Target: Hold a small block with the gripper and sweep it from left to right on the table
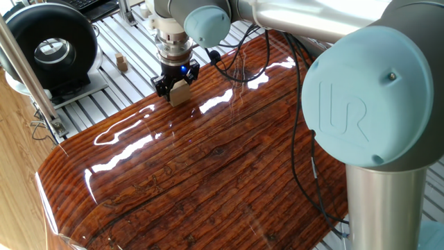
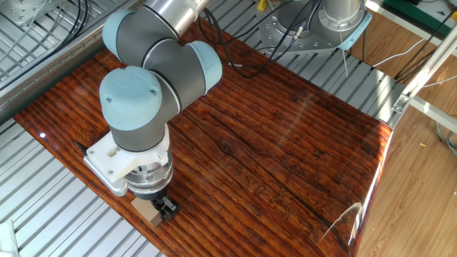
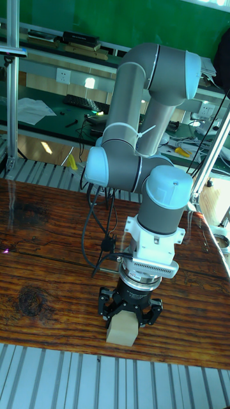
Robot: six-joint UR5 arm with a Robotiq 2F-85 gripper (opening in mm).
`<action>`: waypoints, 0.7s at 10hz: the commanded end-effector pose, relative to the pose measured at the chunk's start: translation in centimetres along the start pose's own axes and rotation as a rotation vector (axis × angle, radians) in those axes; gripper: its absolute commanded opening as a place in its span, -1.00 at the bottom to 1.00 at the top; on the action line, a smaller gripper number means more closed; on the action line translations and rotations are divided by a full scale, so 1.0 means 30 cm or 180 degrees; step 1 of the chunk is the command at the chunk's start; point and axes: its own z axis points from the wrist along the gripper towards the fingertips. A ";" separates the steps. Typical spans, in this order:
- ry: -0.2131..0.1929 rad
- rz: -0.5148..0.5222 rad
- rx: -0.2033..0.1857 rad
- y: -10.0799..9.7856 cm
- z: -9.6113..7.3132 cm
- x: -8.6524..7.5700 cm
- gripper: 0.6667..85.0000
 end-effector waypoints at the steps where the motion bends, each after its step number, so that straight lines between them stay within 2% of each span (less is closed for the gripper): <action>1: 0.0001 0.0035 -0.0022 0.005 -0.004 -0.003 -0.99; 7: 0.0006 0.0045 -0.0027 0.013 -0.004 -0.001 -0.99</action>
